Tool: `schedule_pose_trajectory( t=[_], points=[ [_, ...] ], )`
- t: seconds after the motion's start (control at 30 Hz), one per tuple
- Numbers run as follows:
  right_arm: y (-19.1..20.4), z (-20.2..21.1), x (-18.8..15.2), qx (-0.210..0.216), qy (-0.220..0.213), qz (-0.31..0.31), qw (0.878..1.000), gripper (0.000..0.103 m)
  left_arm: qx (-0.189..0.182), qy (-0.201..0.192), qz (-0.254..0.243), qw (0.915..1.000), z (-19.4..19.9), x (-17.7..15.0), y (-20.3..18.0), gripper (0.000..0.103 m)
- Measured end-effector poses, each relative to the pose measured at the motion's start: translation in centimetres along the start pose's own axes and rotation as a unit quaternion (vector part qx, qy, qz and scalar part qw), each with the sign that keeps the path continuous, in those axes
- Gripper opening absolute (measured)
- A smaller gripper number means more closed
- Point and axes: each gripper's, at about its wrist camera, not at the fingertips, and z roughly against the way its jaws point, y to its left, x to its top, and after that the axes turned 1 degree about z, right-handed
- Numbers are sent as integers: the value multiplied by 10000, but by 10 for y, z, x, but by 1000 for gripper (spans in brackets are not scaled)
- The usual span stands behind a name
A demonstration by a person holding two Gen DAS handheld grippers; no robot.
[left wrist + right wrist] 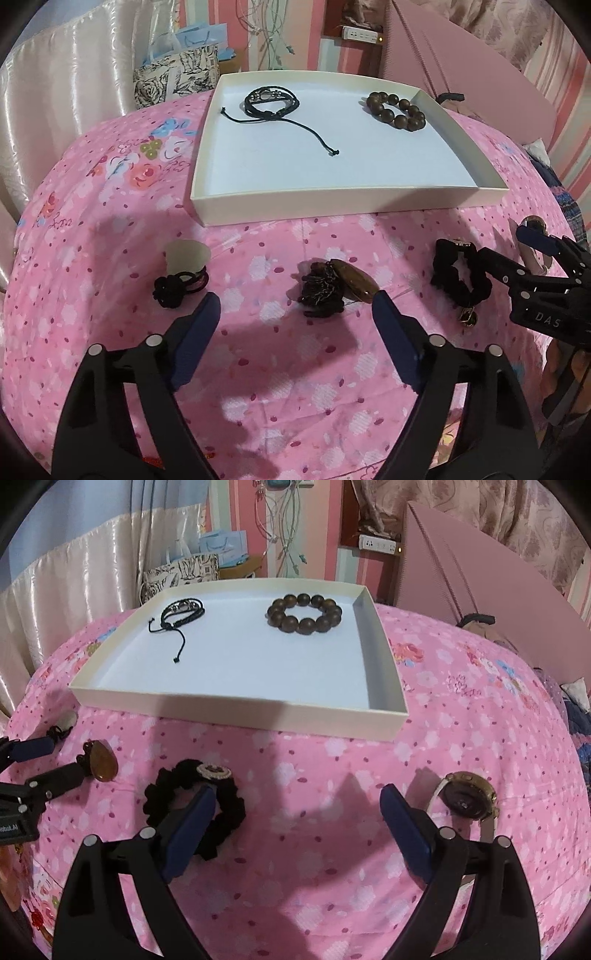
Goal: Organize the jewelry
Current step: 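Move both tools back toward the remaining jewelry beside the tray, then grasp the black cord with amber stone with the left tool while the right tool grasps the black scrunchie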
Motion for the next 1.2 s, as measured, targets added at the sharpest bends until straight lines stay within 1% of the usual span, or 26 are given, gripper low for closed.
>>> schedule_pose_trajectory(
  t=[0.07,0.13,0.23,0.27,0.3,0.33,0.37,0.43,0.5,0.53,0.6,0.7,0.73,0.77,0.8,0.9,0.97,1.03,1.2],
  points=[
    [-1,-1,0,49,17,-18,10000,90,12,20,-32,10000,-3,0,-1,79],
    [0,-3,-1,60,40,-7,10000,90,-11,24,-53,10000,-6,1,-1,73],
    [1,-7,-2,104,94,-5,9999,89,-33,-30,-79,10000,-7,1,-2,73],
    [1,-8,-3,103,102,5,9999,87,-28,-36,-80,10000,-7,1,-2,73],
    [2,-9,-3,100,109,24,9999,83,-38,-45,-83,9999,-8,2,-2,70],
    [3,-10,-3,110,112,29,9999,83,-56,-59,-96,9999,-8,2,-3,66],
    [3,-11,-4,115,120,28,9999,82,-67,-64,-103,9999,-9,2,-3,64],
    [3,-12,-4,136,130,40,9998,79,-82,-37,-100,9999,-11,2,-3,57],
    [4,-11,-4,189,112,58,9997,72,-127,10,-104,9999,-14,2,-3,51],
    [5,-11,-3,198,106,85,9997,71,-116,4,-118,9999,-14,2,-3,51],
    [7,-11,-4,223,101,141,9996,64,-89,-23,-149,9998,-15,3,-4,49],
    [11,-11,-4,268,100,206,9994,57,-125,-29,-171,9998,-14,3,-5,36],
    [12,-10,-4,277,96,221,9993,55,-137,-28,-181,9997,-14,2,-5,33],
    [13,-10,-4,311,95,238,9992,52,-148,-32,-197,9997,-14,2,-5,32],
    [13,-9,-4,348,99,244,9990,47,-150,-25,-203,9997,-14,2,-5,27],
    [14,-8,-4,401,107,273,9988,40,-177,-17,-168,9997,-14,2,-3,26],
    [14,-8,-4,414,110,261,9987,39,-224,-14,-65,9997,-12,2,1,27],
    [13,-8,-4,429,113,249,9987,39,-259,-23,44,9997,-11,4,5,38],
    [12,-9,-4,419,115,258,9987,39,-539,-125,447,9975,-1,9,16,53]
  ],
)
